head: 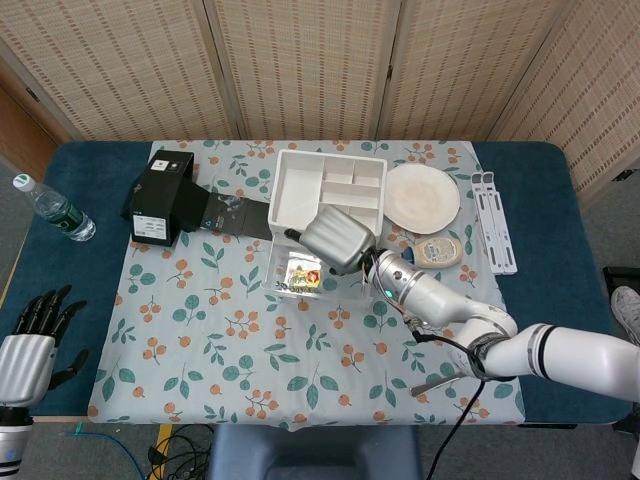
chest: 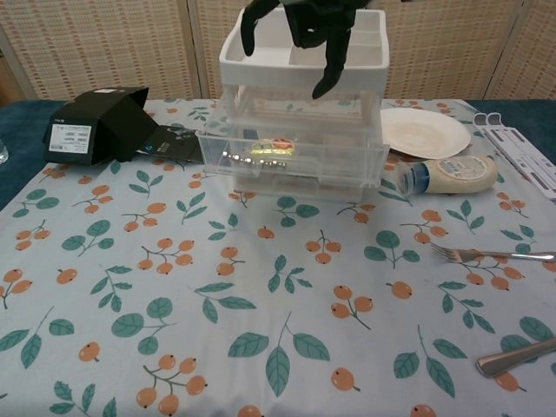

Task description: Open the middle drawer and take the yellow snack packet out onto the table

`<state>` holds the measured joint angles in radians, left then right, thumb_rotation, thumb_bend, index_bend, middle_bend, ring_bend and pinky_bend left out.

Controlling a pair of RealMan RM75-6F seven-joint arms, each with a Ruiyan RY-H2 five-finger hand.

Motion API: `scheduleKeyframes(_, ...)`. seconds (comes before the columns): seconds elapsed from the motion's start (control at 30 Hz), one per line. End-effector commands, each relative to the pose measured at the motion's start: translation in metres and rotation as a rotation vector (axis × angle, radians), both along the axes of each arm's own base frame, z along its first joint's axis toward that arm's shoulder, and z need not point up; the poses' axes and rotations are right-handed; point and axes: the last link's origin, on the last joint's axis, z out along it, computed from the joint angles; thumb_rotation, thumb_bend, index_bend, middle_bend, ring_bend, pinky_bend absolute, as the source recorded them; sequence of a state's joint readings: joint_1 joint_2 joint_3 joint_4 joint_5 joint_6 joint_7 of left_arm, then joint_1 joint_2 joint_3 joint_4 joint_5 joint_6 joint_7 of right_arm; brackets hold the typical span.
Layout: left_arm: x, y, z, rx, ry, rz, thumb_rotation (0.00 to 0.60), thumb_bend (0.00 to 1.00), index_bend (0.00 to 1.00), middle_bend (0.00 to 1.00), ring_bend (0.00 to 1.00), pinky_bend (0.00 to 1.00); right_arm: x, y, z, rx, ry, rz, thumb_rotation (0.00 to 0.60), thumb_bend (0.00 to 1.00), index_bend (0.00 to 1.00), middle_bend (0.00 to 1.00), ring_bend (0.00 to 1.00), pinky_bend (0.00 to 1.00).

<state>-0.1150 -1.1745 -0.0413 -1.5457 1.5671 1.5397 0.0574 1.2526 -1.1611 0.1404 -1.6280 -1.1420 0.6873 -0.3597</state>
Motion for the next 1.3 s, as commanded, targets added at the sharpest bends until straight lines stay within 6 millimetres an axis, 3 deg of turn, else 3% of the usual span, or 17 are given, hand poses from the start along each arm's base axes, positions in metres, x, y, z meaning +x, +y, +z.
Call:
scheduleKeyframes(0.03,0.000,0.000,0.000,0.000,0.000,0.001,0.600,0.27,0.19,0.07,0.06,0.09,-0.002,0.000,-0.011,0.015,0.039,0.009,0.600,0.01,0.26,0.98,1.00,1.00)
scheduleKeyframes(0.6,-0.005,-0.003,0.000,0.004,-0.001,0.020,0.600,0.27,0.19,0.07,0.06,0.09,-0.008,-0.003,-0.039,0.066,0.136,0.018,0.600,0.05,0.32,0.98,1.00,1.00)
scheduleKeyframes(1.3,-0.004,-0.004,0.001,0.009,0.001,0.025,0.600,0.27,0.19,0.07,0.06,0.09,-0.011,-0.006,-0.053,0.077,0.171,0.027,0.600,0.09,0.32,0.98,1.00,1.00)
